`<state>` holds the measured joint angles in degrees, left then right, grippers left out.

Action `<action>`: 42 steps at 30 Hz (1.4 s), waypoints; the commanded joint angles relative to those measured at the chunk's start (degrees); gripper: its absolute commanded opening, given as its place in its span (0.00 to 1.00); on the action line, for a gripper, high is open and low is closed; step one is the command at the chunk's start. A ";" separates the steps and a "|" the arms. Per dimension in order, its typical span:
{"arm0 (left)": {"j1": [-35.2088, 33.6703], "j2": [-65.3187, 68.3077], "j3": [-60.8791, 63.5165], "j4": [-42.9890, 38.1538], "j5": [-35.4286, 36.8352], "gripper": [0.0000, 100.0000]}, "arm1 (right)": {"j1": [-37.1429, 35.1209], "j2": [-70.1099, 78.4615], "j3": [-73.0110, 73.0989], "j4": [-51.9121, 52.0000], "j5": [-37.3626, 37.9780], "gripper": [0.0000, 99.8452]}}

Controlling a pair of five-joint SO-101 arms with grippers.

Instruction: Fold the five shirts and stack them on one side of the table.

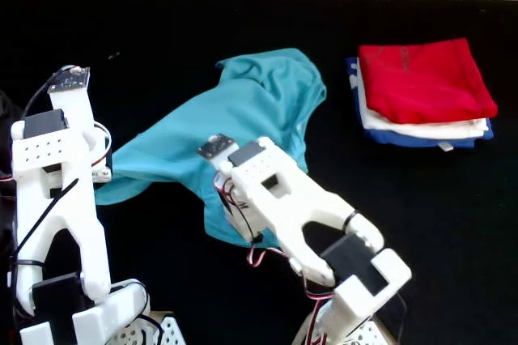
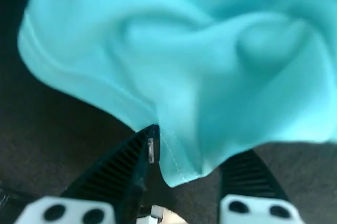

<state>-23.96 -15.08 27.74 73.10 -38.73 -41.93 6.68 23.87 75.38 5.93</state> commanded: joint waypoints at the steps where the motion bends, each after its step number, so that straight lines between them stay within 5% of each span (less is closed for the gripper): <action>1: -0.31 -1.45 -0.13 -0.79 -0.35 0.01 | 0.92 0.22 -5.49 -0.04 0.44 0.00; 8: 1.80 -1.45 4.18 -0.79 -0.35 0.01 | 6.64 -1.01 -7.69 0.57 0.53 0.01; 15: 1.89 -2.07 0.40 0.18 0.09 0.01 | 15.69 -19.82 -7.78 1.01 1.76 0.01; 26: 2.07 -2.07 -34.07 14.42 6.33 0.01 | 31.08 -27.56 -29.05 1.10 12.22 0.01; 42: 5.23 -2.15 -73.36 26.02 6.33 0.01 | 32.13 -22.11 -74.86 8.40 12.22 0.01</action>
<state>-19.21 -15.08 -37.85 98.42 -32.84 -10.90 -15.38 -41.01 82.95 17.27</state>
